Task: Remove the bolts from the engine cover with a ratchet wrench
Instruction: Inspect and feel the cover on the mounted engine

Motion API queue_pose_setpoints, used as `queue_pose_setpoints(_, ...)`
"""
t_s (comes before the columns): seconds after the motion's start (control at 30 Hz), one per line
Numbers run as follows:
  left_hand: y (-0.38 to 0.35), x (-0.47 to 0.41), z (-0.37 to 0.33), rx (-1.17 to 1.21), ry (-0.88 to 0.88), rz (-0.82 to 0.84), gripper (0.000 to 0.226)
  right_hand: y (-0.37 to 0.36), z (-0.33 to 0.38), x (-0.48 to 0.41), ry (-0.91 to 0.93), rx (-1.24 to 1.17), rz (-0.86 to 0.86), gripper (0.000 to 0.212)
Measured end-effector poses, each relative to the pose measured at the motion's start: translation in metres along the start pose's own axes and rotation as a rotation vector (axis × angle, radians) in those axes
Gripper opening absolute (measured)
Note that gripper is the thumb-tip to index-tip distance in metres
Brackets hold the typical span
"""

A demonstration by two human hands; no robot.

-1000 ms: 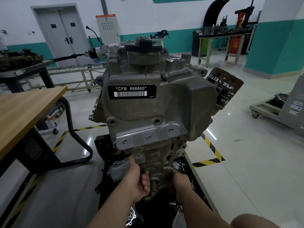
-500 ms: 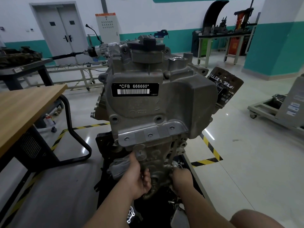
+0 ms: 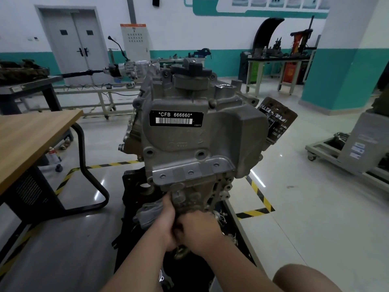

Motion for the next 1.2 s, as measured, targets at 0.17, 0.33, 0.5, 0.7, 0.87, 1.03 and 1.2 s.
queue_pose_setpoints(0.17,0.001,0.002,-0.001,-0.018,0.024,-0.013,0.089,-0.015,-0.008,0.011,-0.098,-0.154,0.006,0.033)
queue_pose_setpoints(0.33,0.003,0.003,-0.002,0.038,0.007,-0.011,0.079,-0.012,-0.011,0.015,-0.012,-0.182,-0.079,0.026)
queue_pose_setpoints(0.5,0.002,-0.002,-0.001,0.076,0.035,-0.017,0.083,-0.007,-0.038,0.025,-0.187,-0.526,-0.362,0.033)
queue_pose_setpoints(0.7,0.01,-0.006,0.006,0.017,0.121,-0.072,0.083,-0.067,-0.131,0.037,-1.133,-0.93,-0.226,0.031)
queue_pose_setpoints(0.87,0.013,-0.01,0.007,-0.006,0.134,-0.05,0.081,-0.092,-0.134,0.01,-1.009,-0.87,-0.043,0.043)
queue_pose_setpoints(1.03,0.014,-0.01,0.006,-0.005,0.142,-0.055,0.079,-0.093,-0.139,0.005,-1.002,-0.883,-0.067,0.049)
queue_pose_setpoints(1.2,0.012,-0.01,0.006,0.005,0.143,-0.052,0.08,-0.103,-0.138,0.01,-1.006,-0.906,-0.147,0.05)
Point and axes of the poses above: each hand's wrist, its own x-axis away from the middle knuckle, its own y-axis out of the back of the hand, z = x × y, the point moved 6 cm from there along -x, towards the middle knuckle, and after that the axes turned 7 degrees about -z, right-handed, at the moved point
